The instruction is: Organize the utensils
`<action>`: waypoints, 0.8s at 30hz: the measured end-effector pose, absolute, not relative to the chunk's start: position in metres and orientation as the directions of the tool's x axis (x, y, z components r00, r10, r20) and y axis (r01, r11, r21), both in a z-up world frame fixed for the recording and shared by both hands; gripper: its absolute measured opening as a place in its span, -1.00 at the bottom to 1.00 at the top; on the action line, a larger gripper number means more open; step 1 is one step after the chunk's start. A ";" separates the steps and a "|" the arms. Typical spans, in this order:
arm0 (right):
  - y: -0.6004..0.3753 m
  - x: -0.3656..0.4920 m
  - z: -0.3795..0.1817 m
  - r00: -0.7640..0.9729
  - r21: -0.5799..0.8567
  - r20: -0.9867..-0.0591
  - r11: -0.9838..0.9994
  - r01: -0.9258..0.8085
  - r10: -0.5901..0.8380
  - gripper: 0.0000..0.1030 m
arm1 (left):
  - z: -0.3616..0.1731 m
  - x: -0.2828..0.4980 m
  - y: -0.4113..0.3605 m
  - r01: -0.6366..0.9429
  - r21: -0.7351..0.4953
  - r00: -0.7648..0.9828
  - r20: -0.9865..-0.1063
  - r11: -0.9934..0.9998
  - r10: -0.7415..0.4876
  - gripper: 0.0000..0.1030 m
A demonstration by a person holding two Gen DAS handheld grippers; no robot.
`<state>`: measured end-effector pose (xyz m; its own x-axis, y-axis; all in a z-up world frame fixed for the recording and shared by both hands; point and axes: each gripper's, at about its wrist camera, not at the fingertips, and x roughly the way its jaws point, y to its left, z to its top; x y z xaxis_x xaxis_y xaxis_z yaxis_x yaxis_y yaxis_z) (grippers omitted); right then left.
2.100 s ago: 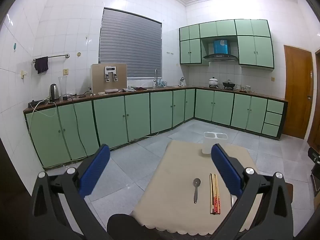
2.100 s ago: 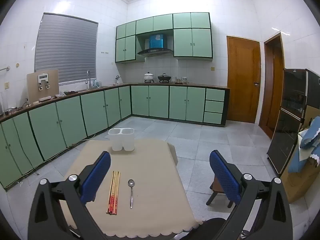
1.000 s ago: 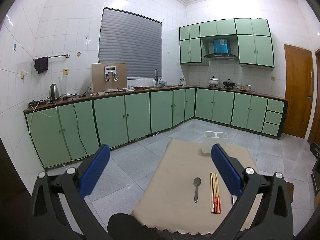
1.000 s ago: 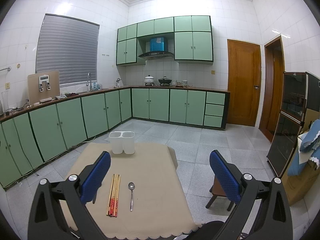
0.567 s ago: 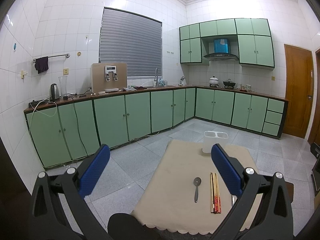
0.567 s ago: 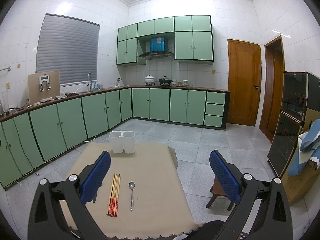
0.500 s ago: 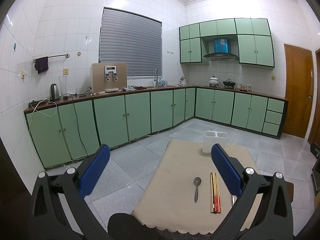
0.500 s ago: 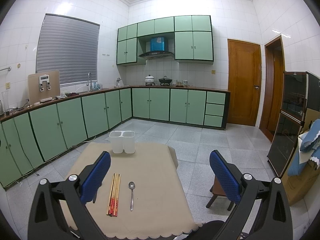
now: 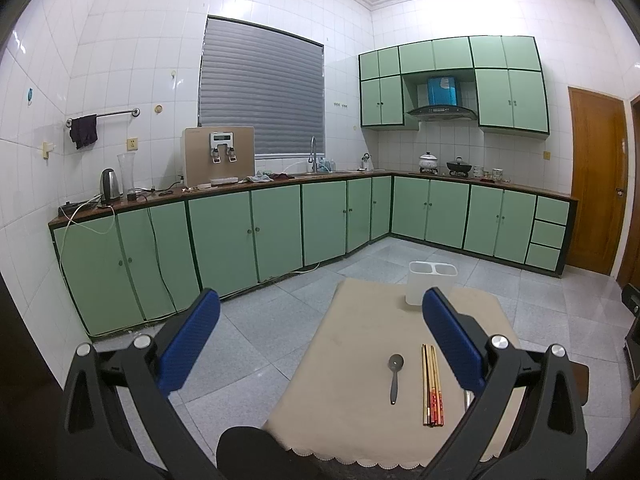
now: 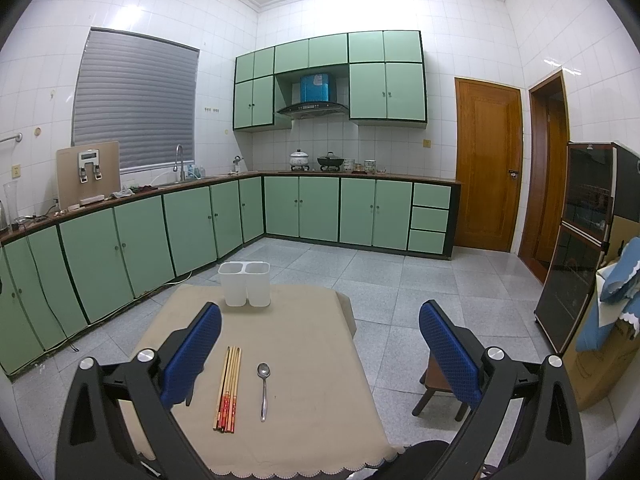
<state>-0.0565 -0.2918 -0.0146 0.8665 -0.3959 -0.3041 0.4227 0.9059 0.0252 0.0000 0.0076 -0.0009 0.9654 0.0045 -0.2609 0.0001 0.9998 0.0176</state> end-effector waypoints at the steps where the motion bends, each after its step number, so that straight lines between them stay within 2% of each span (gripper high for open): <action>1: -0.292 -0.056 -0.015 0.866 0.025 -0.304 0.906 0.423 -0.396 0.89 | -0.001 0.000 0.008 0.000 0.018 0.965 -0.262 1.000 0.005 0.91; 24: -0.291 -0.055 -0.015 0.872 0.026 -0.301 0.911 0.412 -0.386 0.89 | -0.004 0.000 0.010 -0.004 0.024 0.965 -0.262 1.000 0.010 0.91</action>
<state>-0.0545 -0.2913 -0.0149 0.8718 -0.3863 -0.3013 0.4124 0.9106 0.0259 0.0000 0.0096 -0.0037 0.9649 0.0099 -0.2625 -0.0037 0.9997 0.0242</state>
